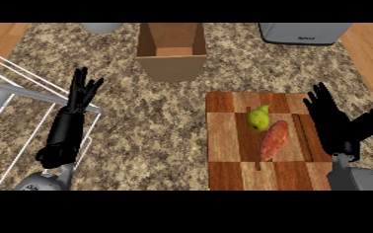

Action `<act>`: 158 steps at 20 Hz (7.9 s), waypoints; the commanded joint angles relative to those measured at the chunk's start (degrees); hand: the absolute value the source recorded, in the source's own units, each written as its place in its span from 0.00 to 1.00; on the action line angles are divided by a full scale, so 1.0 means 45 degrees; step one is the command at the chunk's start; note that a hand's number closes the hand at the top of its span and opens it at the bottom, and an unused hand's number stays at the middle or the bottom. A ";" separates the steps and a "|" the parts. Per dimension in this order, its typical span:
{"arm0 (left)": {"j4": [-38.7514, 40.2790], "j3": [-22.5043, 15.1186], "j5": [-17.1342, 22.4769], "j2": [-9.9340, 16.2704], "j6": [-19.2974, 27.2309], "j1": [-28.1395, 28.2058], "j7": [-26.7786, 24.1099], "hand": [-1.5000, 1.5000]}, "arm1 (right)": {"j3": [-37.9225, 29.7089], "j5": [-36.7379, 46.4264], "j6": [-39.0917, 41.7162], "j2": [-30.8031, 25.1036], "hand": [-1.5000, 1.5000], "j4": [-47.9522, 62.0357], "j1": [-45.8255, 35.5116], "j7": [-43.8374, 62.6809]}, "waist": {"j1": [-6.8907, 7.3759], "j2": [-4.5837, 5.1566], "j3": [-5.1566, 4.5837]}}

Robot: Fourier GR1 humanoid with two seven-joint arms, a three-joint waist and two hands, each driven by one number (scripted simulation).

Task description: Pick the sweet potato from the cutting board and place it in the cardboard box

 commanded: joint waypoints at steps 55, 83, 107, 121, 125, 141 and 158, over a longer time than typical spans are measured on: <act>0.1505 0.1364 -0.0411 0.0032 -0.1887 0.1195 0.1891 0.50 | 0.5150 1.1061 0.0872 -0.2097 0.00 -0.5979 -0.0473 1.6025 | -0.0019 0.0061 0.0660; 0.1180 0.3124 -0.1531 -0.0749 -0.3306 0.0857 0.2693 0.50 | 0.3457 1.3520 0.2077 0.0905 0.00 -0.3149 -0.0152 1.3087 | -0.0029 0.0074 0.0670; 0.1033 0.3360 -0.2531 -0.1802 -0.3553 0.1421 0.2308 0.50 | 0.6700 2.2208 0.2686 0.3879 1.00 -0.2765 -0.1129 1.5376 | -0.0017 0.0049 0.0661; 0.1233 0.3834 -0.2460 -0.1739 -0.3889 0.0701 0.3015 0.50 | 0.7836 2.3811 0.2402 0.3928 1.00 -0.7042 -0.2256 1.4639 | -0.0051 0.0026 0.0668; 0.1222 0.3399 -0.2730 -0.2068 -0.3895 0.1175 0.2484 0.50 | 0.7565 2.2954 0.1094 0.3931 1.00 -0.5874 -0.4681 1.4309 | 0.0171 0.0088 0.0667; 0.1625 0.3573 -0.3179 -0.2330 -0.3757 0.0799 0.2232 0.50 | 0.3509 1.9436 -0.0213 0.3933 1.00 0.1955 -1.2117 1.2712 | 0.0414 0.0209 0.0655; 0.1443 0.3741 -0.2992 -0.2217 -0.4322 -0.0536 0.3153 0.50 | 0.1856 1.5956 -0.4023 0.3935 0.00 1.1053 -1.4720 1.0024 | 0.0931 0.0391 0.0664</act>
